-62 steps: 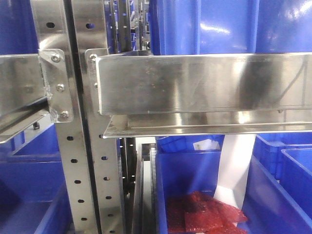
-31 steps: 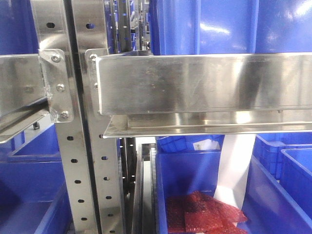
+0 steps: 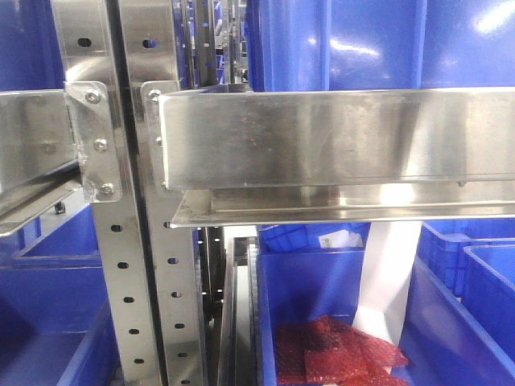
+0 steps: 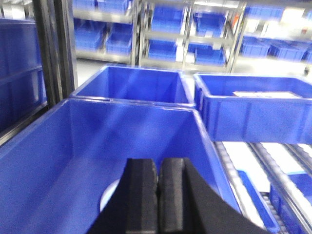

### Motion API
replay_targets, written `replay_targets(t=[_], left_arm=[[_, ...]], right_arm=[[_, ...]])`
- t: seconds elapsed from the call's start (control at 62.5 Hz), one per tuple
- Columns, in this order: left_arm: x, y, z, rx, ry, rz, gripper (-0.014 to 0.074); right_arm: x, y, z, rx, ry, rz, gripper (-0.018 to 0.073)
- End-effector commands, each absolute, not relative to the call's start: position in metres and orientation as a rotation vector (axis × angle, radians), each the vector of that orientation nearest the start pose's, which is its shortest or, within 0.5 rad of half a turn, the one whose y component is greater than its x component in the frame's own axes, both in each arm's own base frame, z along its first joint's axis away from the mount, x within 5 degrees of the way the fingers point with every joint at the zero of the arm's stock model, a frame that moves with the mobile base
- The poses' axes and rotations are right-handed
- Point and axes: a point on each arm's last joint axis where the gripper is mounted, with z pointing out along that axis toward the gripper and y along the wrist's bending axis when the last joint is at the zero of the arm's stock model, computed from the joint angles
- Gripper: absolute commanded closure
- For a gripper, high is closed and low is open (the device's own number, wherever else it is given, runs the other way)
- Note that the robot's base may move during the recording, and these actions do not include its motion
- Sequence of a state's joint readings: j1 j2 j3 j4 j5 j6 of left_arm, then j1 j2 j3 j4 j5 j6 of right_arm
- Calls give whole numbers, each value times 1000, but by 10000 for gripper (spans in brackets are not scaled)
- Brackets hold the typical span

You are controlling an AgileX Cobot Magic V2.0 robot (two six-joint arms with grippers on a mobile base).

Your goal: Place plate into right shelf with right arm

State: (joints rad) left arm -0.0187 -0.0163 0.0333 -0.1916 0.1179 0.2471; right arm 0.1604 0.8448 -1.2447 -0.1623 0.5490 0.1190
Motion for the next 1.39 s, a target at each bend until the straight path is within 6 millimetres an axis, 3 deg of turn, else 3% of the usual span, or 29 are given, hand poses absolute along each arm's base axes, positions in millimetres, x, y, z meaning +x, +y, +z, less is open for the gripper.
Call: replay_targets(t=[0.0,0.208,0.384,0.64,0.896,1.04,1.377], left_arm=[[56,-2,198,56,1528,12,643],[56,-2,198,56,1528,12,643],[56,-2,198,56,1528,12,643],[56,-2,198,56,1528,12,643],[56,-2,198,56,1528,12,643],[56,-2,198,56,1528,12,643],[56,-2,198,56,1528,12,643]], right_arm=[[117,12,485,-93,1511,43,540],[76,7,426,-105,1458,54,540],[61,5,384,-110,1479,54,540],[66,6,356,-117,1564,48,540],[67,6,353,-119,1569,48,540],[71,7,341,-123,1574,51,540],[72,2,270,19,1573,55,540]])
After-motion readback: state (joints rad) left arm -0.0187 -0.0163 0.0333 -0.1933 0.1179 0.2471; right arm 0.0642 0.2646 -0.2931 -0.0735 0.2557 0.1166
